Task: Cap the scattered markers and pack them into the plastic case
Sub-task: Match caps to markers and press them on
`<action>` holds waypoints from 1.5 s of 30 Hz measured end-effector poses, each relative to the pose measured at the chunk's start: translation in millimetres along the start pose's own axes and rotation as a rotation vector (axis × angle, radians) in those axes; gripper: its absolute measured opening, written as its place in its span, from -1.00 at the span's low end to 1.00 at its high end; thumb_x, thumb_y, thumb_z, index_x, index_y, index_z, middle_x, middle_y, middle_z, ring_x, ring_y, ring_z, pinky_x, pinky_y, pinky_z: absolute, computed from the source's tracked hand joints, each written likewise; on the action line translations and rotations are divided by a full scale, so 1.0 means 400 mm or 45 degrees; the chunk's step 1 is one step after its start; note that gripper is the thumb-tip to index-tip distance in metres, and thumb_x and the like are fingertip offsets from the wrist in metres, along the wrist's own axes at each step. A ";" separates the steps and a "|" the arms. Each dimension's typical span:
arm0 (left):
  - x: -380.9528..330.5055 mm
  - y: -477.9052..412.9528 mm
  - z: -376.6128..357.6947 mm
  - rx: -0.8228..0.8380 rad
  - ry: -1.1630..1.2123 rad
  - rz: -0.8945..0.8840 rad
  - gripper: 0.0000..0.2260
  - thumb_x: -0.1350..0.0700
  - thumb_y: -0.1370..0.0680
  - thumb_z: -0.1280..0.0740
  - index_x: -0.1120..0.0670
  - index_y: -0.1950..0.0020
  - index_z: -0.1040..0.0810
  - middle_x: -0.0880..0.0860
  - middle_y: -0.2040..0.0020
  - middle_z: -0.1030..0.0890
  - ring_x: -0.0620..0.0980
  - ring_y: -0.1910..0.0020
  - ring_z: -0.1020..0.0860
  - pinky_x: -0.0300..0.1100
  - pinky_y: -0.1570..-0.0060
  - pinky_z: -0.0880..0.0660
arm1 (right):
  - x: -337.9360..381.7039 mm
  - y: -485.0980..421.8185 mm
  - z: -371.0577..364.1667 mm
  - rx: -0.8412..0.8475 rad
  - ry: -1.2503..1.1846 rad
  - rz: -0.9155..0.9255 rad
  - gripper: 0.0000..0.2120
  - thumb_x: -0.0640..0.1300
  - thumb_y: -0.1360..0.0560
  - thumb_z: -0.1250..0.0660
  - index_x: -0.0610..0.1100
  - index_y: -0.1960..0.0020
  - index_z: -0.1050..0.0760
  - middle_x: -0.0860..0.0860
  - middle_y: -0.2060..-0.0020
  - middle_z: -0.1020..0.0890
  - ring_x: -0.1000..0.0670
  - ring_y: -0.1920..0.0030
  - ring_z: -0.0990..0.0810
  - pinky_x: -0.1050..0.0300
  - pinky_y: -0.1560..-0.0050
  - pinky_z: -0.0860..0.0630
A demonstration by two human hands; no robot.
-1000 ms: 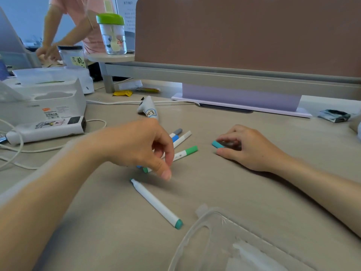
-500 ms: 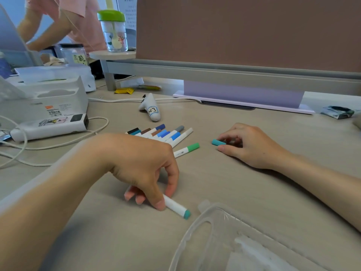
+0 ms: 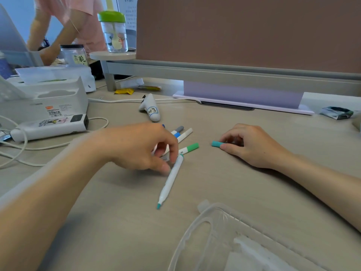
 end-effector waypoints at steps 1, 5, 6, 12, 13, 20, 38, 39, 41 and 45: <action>-0.006 0.006 0.001 0.027 0.033 -0.057 -0.85 -0.13 -0.48 -0.45 -0.30 0.00 -0.55 -0.20 0.13 -0.45 -0.20 0.10 -0.44 -0.36 0.20 -0.35 | -0.002 0.000 0.001 -0.001 -0.001 -0.003 -0.91 -0.03 -0.49 -0.44 0.02 0.02 -0.67 0.08 0.15 -0.61 0.13 0.16 -0.55 0.20 0.10 -0.46; -0.018 -0.007 -0.042 0.136 -0.010 -0.142 -0.68 -0.09 -0.46 -0.48 -0.37 -0.14 -0.52 -0.21 0.04 -0.36 -0.32 0.04 -0.35 -0.42 0.14 -0.30 | -0.010 -0.001 0.002 0.005 -0.008 -0.016 -0.96 -0.04 -0.49 -0.45 0.04 0.06 -0.65 0.10 0.16 -0.60 0.16 0.18 -0.54 0.24 0.15 -0.42; -0.016 -0.015 -0.045 0.107 -0.015 -0.147 -0.72 -0.10 -0.46 -0.48 -0.36 -0.10 -0.53 -0.19 0.05 -0.36 -0.31 0.05 -0.35 -0.40 0.14 -0.30 | -0.012 -0.002 0.003 0.006 -0.012 -0.020 -0.96 -0.05 -0.49 -0.45 0.03 0.07 -0.65 0.11 0.16 -0.60 0.16 0.18 -0.54 0.23 0.14 -0.42; 0.009 -0.034 -0.038 -0.016 -0.041 -0.095 -0.92 -0.15 -0.50 -0.41 -0.25 0.09 -0.53 -0.16 0.07 -0.41 -0.21 0.08 -0.40 -0.34 0.19 -0.29 | -0.015 -0.001 0.010 0.004 -0.033 -0.040 -0.94 -0.09 -0.49 -0.45 -0.04 0.06 -0.67 0.11 0.18 -0.65 0.15 0.19 -0.55 0.20 0.14 -0.44; 0.012 -0.038 -0.038 -0.035 -0.055 -0.088 -0.93 -0.15 -0.52 -0.39 -0.22 0.07 -0.53 -0.16 0.06 -0.42 -0.20 0.08 -0.41 -0.35 0.19 -0.30 | -0.017 -0.001 0.016 -0.016 -0.055 -0.050 -0.95 -0.09 -0.49 -0.45 -0.04 0.07 -0.68 0.11 0.19 -0.67 0.14 0.19 -0.57 0.19 0.12 -0.46; 0.042 -0.041 0.008 -0.318 -0.009 0.057 -0.91 -0.13 -0.56 -0.34 -0.14 0.07 -0.51 -0.20 0.24 -0.45 -0.26 0.24 -0.41 -0.36 0.36 -0.23 | -0.031 -0.001 0.034 -0.080 -0.375 -0.111 -0.92 -0.22 -0.47 -0.48 -0.05 0.13 -0.67 0.00 0.23 -0.71 0.14 0.28 -0.57 0.26 0.16 -0.49; 0.027 -0.044 0.013 -0.430 0.069 0.013 -0.86 -0.10 -0.53 -0.38 -0.05 0.06 -0.62 -0.22 0.38 -0.45 -0.43 0.29 -0.43 -0.44 0.35 -0.30 | 0.034 0.012 0.013 0.039 -0.585 -0.034 -0.85 -0.25 -0.45 -0.49 0.00 0.13 -0.67 0.01 0.22 -0.72 0.13 0.27 -0.59 0.25 0.15 -0.54; 0.025 -0.044 0.012 -0.433 0.066 0.012 -0.86 -0.11 -0.53 -0.38 -0.06 0.06 -0.62 -0.23 0.39 -0.45 -0.43 0.29 -0.43 -0.43 0.36 -0.30 | 0.038 0.013 0.011 0.048 -0.591 -0.028 -0.86 -0.25 -0.45 -0.49 -0.01 0.12 -0.68 0.02 0.22 -0.72 0.13 0.27 -0.59 0.26 0.15 -0.54; 0.022 -0.044 0.009 -0.433 0.063 0.012 -0.87 -0.12 -0.53 -0.38 -0.08 0.07 -0.60 -0.23 0.37 -0.46 -0.42 0.28 -0.44 -0.43 0.35 -0.31 | 0.048 0.015 0.008 0.063 -0.606 -0.017 -0.86 -0.25 -0.45 -0.48 -0.01 0.11 -0.68 0.04 0.22 -0.72 0.14 0.26 -0.60 0.30 0.14 -0.53; 0.019 -0.046 0.008 -0.462 0.107 0.004 -0.87 -0.09 -0.52 -0.40 -0.06 0.05 -0.62 -0.18 0.28 -0.59 -0.29 0.28 -0.51 -0.40 0.33 -0.35 | 0.056 0.017 0.010 0.048 -0.670 -0.016 -0.90 -0.26 -0.47 -0.46 -0.09 0.08 -0.69 0.04 0.26 -0.71 0.15 0.29 -0.57 0.34 0.20 -0.49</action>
Point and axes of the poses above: each hand's wrist, its own y-axis away from the middle knuckle, its own z-axis out of the back of the hand, x = y × z, the point moved 9 cm from there along -y, towards the middle knuckle
